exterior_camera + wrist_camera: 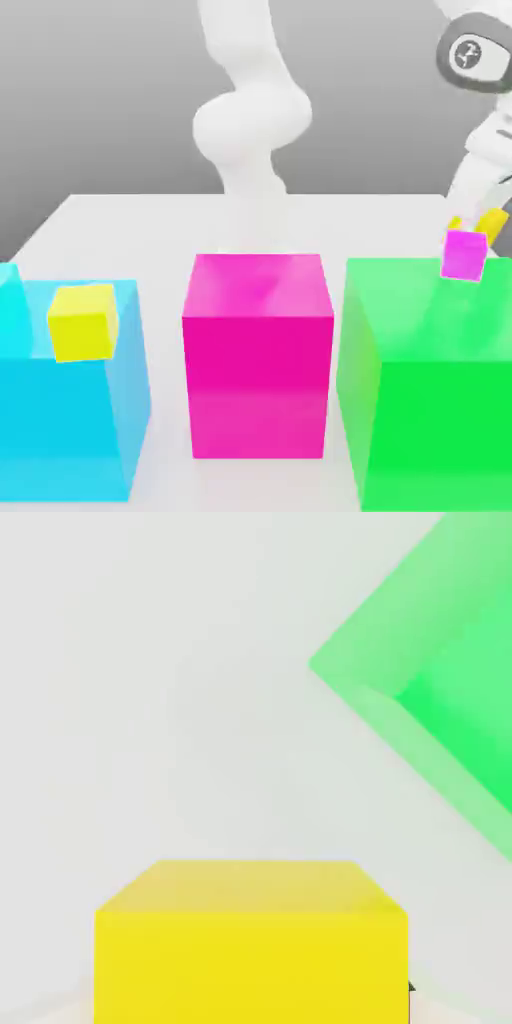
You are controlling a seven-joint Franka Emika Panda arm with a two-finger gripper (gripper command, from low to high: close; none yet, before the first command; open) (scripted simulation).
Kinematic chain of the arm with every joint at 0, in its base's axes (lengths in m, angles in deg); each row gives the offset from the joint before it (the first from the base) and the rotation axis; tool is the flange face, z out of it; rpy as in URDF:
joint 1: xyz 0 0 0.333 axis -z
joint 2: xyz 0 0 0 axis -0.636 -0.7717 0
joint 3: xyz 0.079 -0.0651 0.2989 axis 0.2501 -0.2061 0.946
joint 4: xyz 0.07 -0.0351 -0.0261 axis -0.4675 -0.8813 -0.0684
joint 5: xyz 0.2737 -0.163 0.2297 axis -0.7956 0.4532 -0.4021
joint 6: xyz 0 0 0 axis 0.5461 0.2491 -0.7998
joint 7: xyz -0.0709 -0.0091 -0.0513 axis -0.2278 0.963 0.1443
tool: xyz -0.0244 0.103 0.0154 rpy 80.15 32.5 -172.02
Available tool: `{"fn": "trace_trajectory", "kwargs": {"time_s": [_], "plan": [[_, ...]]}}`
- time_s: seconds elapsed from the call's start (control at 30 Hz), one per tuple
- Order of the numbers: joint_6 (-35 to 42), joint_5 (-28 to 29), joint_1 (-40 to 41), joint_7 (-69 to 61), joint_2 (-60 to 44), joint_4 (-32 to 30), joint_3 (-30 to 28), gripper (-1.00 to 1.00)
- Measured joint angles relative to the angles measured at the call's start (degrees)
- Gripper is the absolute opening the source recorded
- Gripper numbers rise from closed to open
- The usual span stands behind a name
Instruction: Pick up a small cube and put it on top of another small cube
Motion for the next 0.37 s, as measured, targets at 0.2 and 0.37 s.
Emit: {"fn": "trace_trajectory", "kwargs": {"time_s": [0.2,0.37], "plan": [[-5.1,3.3,6.6,3.8,4.2,-1.3,-3.1,-1.00],[-9.7,3.4,6.9,3.9,2.8,-4.2,-3.2,1.00]]}}
